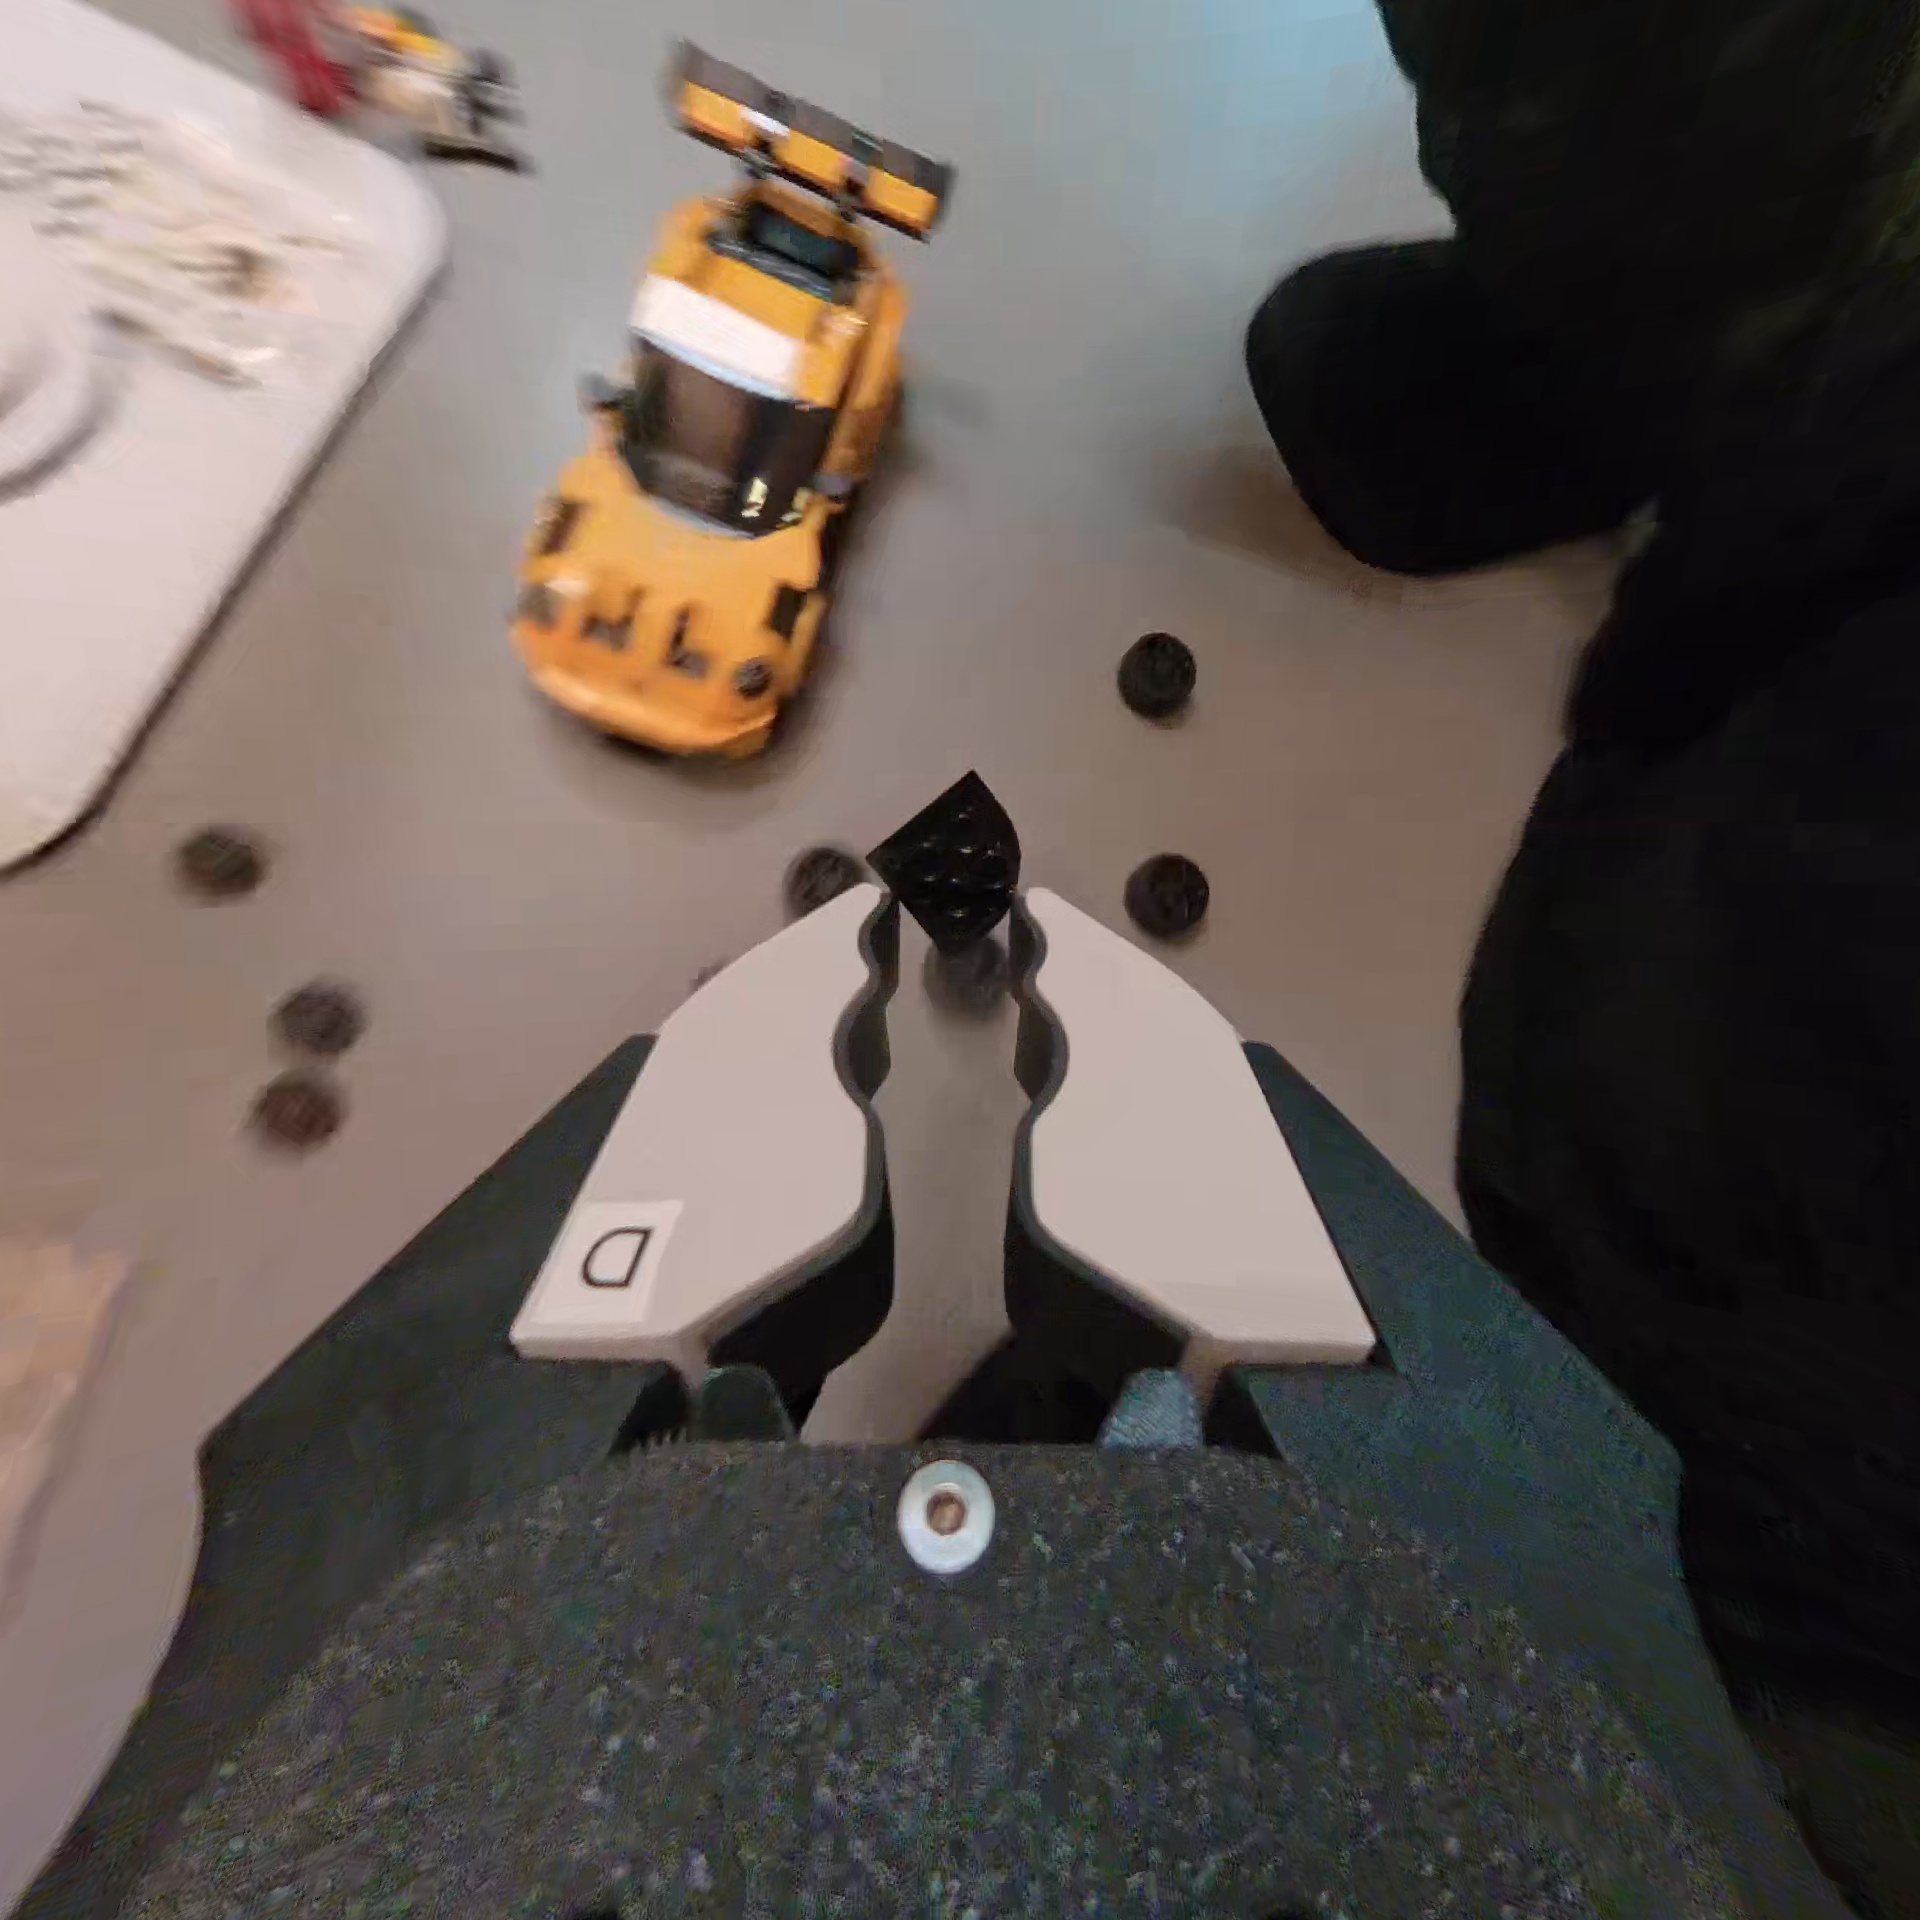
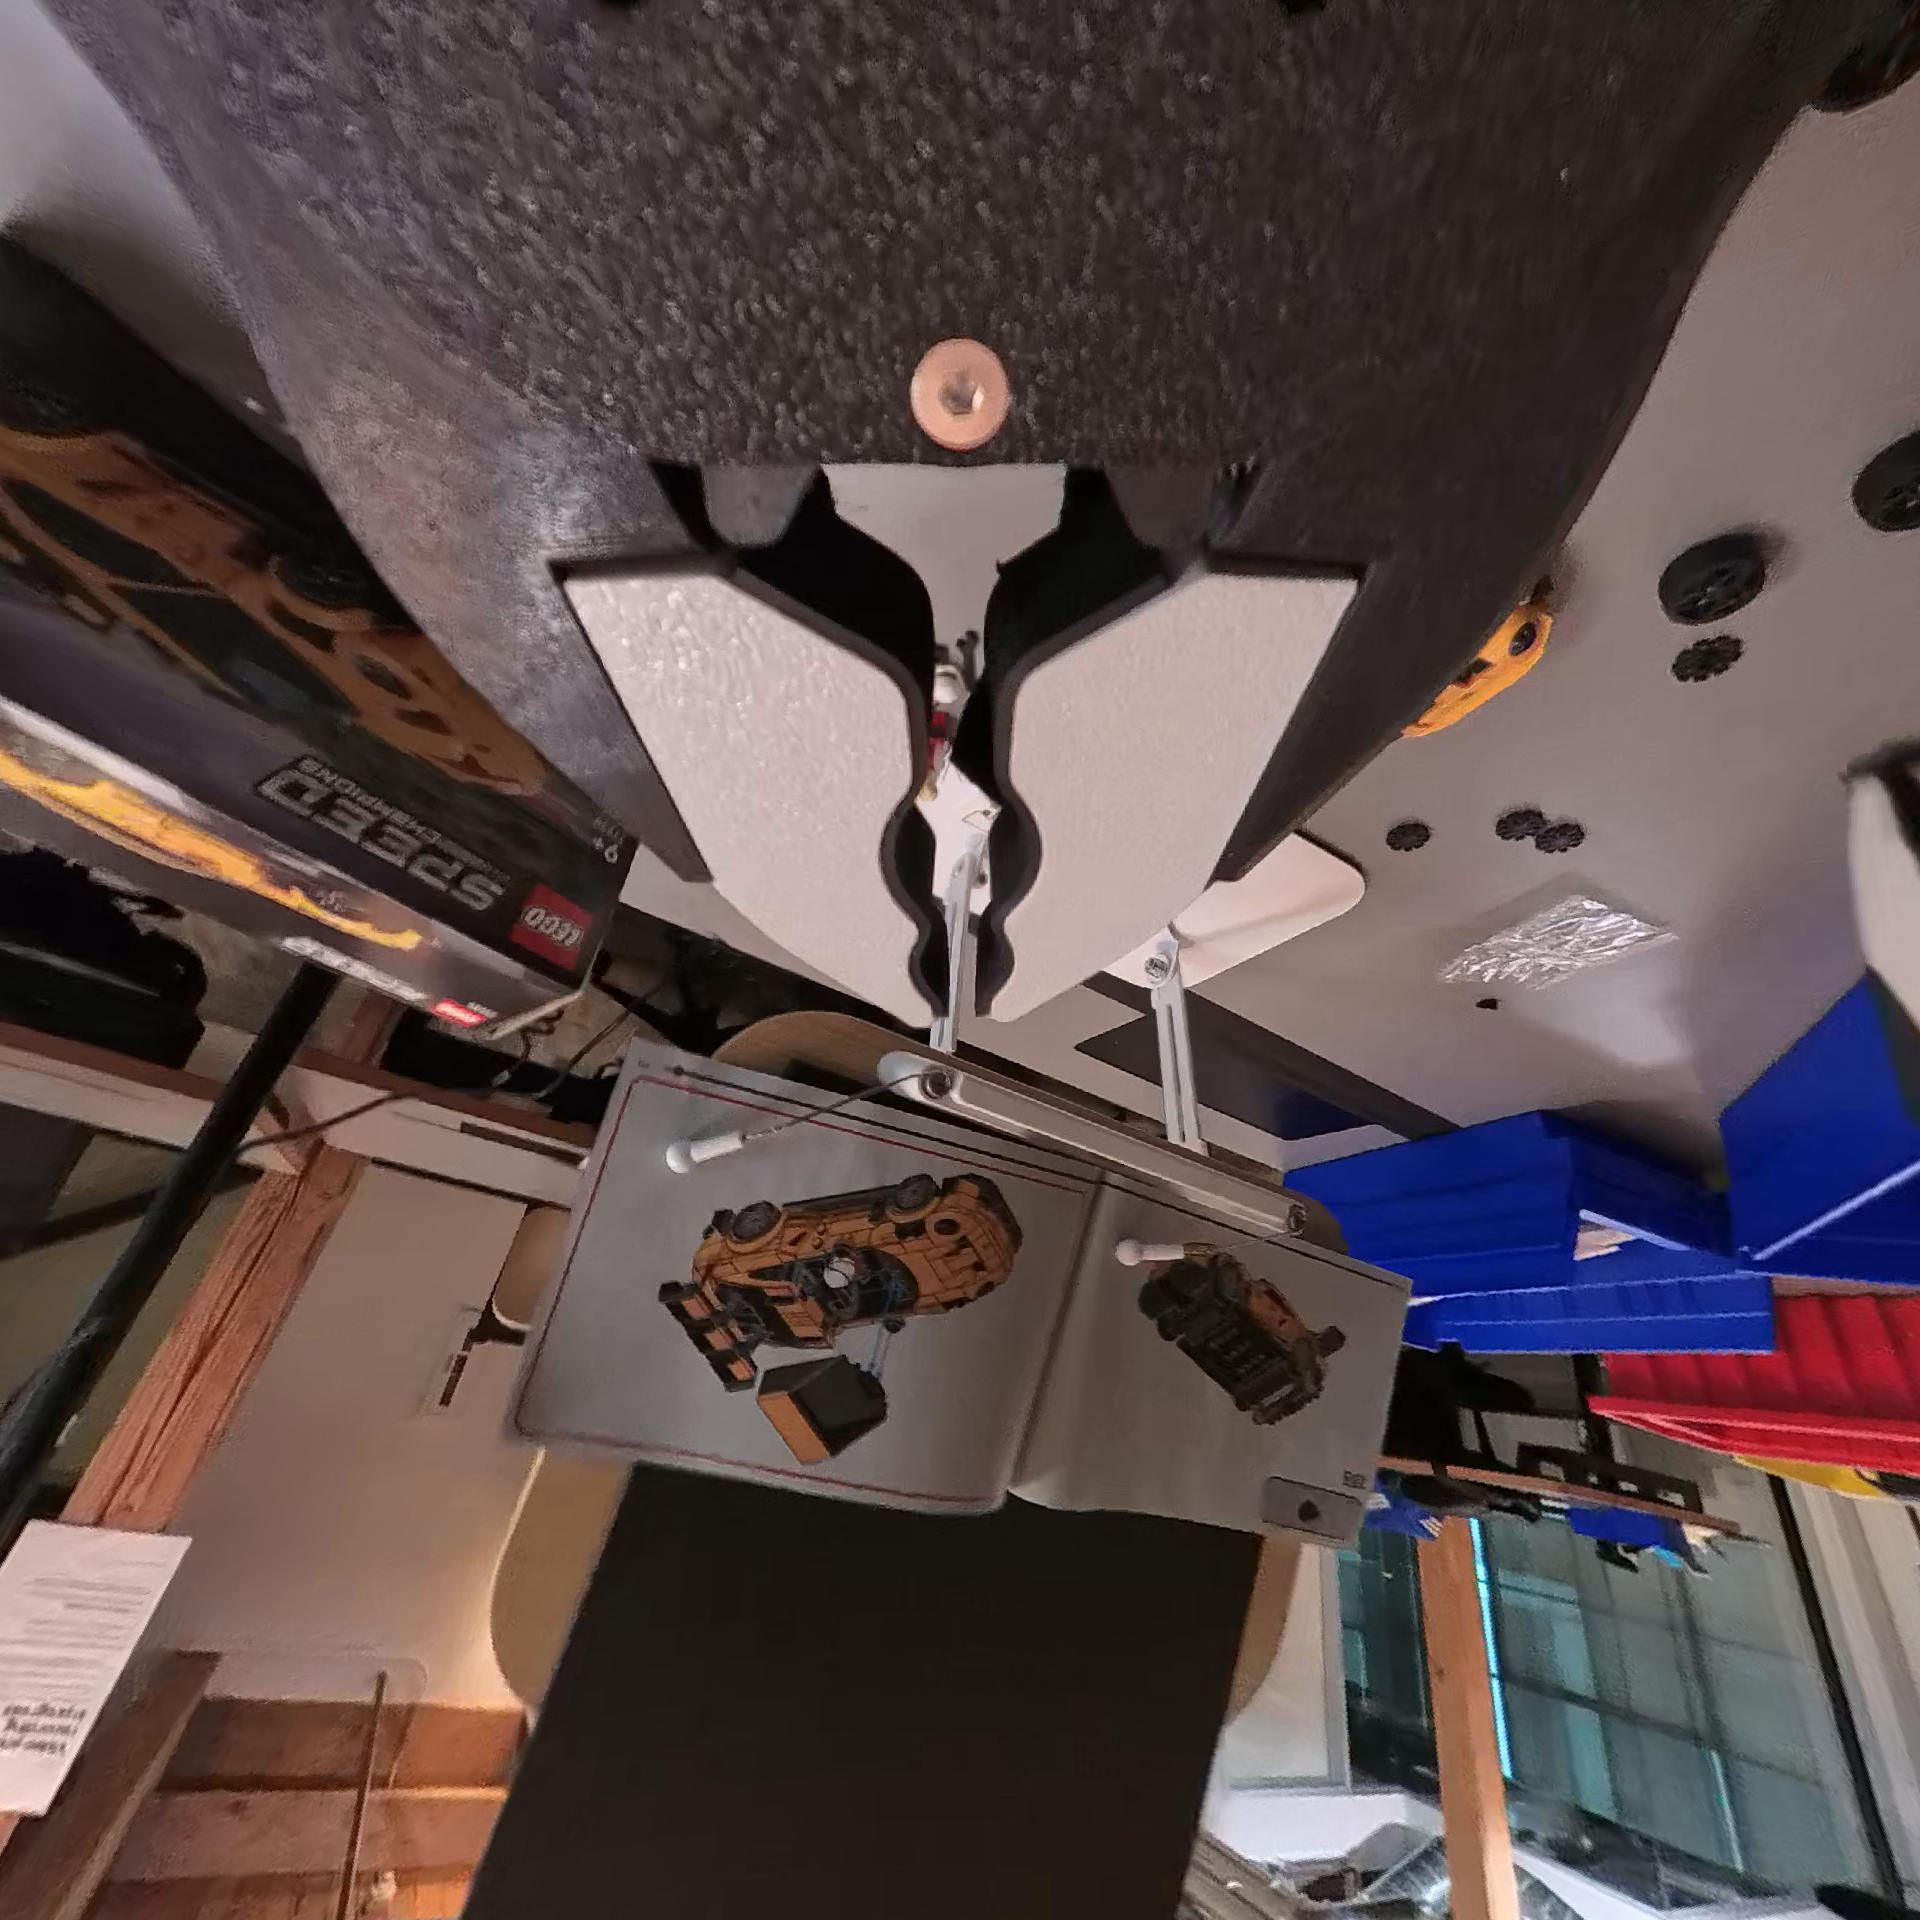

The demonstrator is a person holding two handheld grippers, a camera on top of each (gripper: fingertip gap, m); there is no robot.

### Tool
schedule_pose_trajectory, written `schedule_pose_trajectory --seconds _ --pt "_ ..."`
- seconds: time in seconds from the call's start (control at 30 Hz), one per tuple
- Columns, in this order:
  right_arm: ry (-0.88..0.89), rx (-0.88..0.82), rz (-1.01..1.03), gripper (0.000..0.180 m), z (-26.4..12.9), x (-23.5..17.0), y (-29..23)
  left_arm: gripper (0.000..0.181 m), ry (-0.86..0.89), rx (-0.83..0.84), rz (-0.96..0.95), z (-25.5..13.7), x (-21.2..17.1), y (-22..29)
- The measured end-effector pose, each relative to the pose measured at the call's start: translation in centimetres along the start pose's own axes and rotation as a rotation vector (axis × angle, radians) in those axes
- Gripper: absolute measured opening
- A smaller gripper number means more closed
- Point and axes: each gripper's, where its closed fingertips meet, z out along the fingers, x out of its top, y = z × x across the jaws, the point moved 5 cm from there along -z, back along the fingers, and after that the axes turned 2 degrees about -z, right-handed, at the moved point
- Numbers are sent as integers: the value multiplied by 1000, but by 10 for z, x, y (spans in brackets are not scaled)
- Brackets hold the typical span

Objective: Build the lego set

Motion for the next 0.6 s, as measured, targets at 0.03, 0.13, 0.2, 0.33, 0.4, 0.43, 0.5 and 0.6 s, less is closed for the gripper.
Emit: schedule_pose_trajectory --seconds 0.03,0.13,0.2,0.33,0.4,0.43,0.5,0.6 --pt "6 -1 -29 4 -3 4 -2 20 -28 -24 28 22 3 2" --pt "6 0 -125 4 -15 8 -9 20 -40 -167 24 62 15 10" --pt "-15 7 -168 4 -23 1 -11 20 -88 -168 37 83 18 10" --pt "-63 14 -184 3 -32 -19 -11 20 -169 -96 138 116 20 13" --pt "-74 18 -170 3 -34 -24 -10 21 -189 -47 187 128 22 14" --pt "-75 20 -165 3 -35 -24 -9 23 -201 -40 206 132 22 16" --pt "-75 21 -163 3 -36 -25 -8 38 -200 -39 237 132 23 21" --pt "-60 16 -152 3 -37 -24 -6 41 -127 5 221 102 27 21"
